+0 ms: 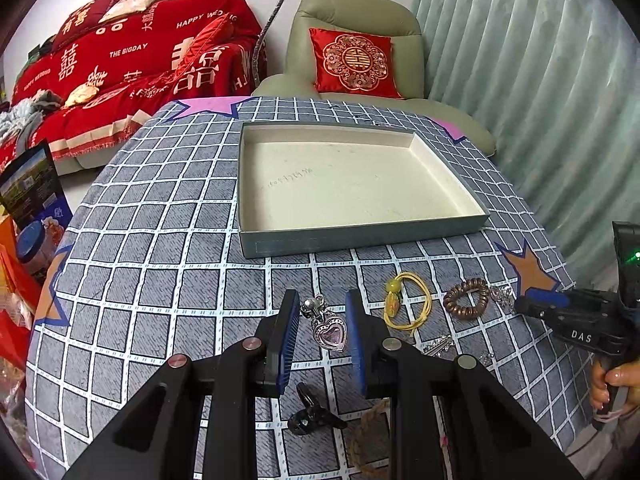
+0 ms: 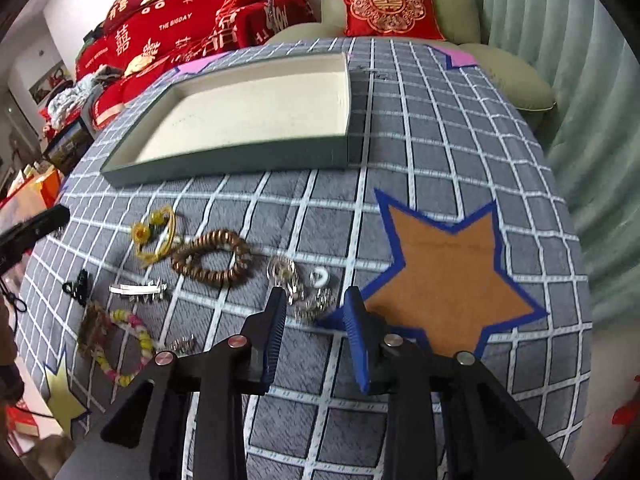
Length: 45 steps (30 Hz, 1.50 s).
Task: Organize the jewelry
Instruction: 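Carry the heart pendant and silver earrings over the box tray with both tools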
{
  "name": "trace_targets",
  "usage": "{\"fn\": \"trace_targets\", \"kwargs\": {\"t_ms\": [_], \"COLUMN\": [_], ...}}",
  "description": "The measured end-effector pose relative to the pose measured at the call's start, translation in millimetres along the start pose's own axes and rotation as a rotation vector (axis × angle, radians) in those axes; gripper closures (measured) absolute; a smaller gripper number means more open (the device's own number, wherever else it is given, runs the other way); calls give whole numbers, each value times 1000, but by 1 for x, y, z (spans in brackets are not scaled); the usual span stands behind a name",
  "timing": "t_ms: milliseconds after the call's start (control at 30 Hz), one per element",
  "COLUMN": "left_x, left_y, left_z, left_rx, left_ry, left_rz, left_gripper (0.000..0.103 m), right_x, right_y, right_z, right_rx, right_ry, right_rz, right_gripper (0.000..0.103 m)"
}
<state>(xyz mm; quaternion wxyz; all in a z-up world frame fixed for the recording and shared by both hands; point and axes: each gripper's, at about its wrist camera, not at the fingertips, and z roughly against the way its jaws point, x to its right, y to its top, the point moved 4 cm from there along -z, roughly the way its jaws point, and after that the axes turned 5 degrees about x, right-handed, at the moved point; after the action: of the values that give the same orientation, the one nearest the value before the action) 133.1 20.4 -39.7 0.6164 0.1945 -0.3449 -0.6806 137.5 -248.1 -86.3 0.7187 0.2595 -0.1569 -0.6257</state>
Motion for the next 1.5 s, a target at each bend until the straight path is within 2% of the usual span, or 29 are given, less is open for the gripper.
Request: {"fn": "trace_targets", "kwargs": {"t_ms": [67, 100, 167, 333, 500, 700, 900, 1000, 1100, 1200, 1400, 1500], "left_x": [2, 3, 4, 5, 7, 12, 16, 15, 15, 13, 8, 7], "left_y": [0, 0, -1, 0, 11, 46, 103, 128, 141, 143, 131, 126], "left_z": [0, 0, 0, 3, 9, 27, 35, 24, -2, -38, -108, -130], "left_rx": [1, 0, -1, 0, 3, 33, 41, 55, 61, 52, -3, -25], "left_ry": [0, -2, -2, -1, -19, -52, -83, -94, -76, -50, 49, 79], "left_rz": [-2, -1, 0, -4, 4, 11, 37, 56, 61, 59, -2, -28], "left_gripper": [69, 69, 69, 69, 69, 69, 69, 69, 69, 69, 69, 69], "right_x": [-2, -2, -2, 2, 11, -1, -22, -31, -38, -42, -36, -33], "right_y": [-4, -6, -7, -11, 6, 57, 128, 166, 191, 205, 204, 200], "right_z": [-4, -7, -9, 3, 31, 68, 101, 106, 92, 54, -26, -61], "right_rx": [-10, -18, -13, 21, 81, 155, 208, 243, 249, 219, 130, 93], "right_ry": [-6, -11, -42, -44, 24, 142, 262, 249, 238, 224, 187, 173], "right_rz": [10, 9, 15, -9, -89, -105, -90, -49, -30, -31, -69, -78], "right_gripper": [73, 81, 91, 91, 91, 91, 91, 91, 91, 91, 91, 91]}}
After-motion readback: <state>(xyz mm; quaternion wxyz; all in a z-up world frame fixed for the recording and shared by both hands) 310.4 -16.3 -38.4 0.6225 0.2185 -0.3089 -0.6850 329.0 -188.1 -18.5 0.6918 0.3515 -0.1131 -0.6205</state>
